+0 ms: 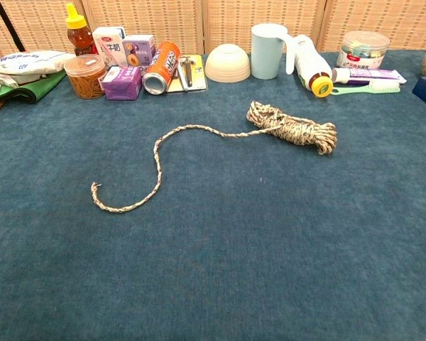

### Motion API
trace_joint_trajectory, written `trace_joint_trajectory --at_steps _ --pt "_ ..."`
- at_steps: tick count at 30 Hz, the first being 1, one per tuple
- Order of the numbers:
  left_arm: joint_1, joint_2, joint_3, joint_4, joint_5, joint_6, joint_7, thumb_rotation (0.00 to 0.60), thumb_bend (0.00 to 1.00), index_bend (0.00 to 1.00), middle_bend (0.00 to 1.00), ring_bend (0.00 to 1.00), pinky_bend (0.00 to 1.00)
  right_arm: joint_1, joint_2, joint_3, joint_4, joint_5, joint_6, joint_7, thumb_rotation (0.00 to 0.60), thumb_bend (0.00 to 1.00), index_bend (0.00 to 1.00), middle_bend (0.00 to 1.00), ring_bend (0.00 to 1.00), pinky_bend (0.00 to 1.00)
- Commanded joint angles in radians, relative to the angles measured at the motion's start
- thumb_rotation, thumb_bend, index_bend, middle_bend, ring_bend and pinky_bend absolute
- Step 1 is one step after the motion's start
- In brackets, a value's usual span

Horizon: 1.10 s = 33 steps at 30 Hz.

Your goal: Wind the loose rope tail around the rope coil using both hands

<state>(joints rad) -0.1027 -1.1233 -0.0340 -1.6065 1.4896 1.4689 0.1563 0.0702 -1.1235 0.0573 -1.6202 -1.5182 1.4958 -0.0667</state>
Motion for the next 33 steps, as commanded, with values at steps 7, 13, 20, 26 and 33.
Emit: trace_joint_trajectory --at_steps 7,13,20,26,33 --pt "0.01 0.0 0.007 0.002 0.005 0.013 0.0 0.6 0.09 0.0 0.0 0.0 0.0 0.006 -0.006 -0.004 -0.005 -0.004 -0.01 -0.016 0.6 0.0 0.0 0.0 0.0 0.0" --pt "0.013 0.004 0.007 0.004 0.013 0.02 -0.02 0.6 0.1 0.0 0.0 0.0 0.0 0.008 -0.007 -0.004 -0.025 0.008 -0.022 -0.034 0.6 0.0 0.0 0.0 0.0 0.0" --pt "0.015 0.022 0.008 -0.012 0.01 0.017 -0.044 0.6 0.09 0.0 0.0 0.0 0.0 0.014 -0.015 -0.022 -0.044 -0.022 -0.033 -0.047 0.6 0.0 0.0 0.0 0.0 0.0" --pt "0.019 0.023 0.01 -0.021 0.016 0.022 -0.04 0.6 0.09 0.0 0.0 0.0 0.0 0.055 -0.025 -0.022 -0.061 -0.046 -0.086 -0.056 0.6 0.0 0.0 0.0 0.0 0.0" --pt "-0.001 0.003 0.007 -0.017 0.02 -0.005 -0.032 0.6 0.09 0.0 0.0 0.0 0.0 0.082 -0.021 -0.01 -0.115 -0.039 -0.113 -0.082 0.6 0.0 0.0 0.0 0.0 0.0"
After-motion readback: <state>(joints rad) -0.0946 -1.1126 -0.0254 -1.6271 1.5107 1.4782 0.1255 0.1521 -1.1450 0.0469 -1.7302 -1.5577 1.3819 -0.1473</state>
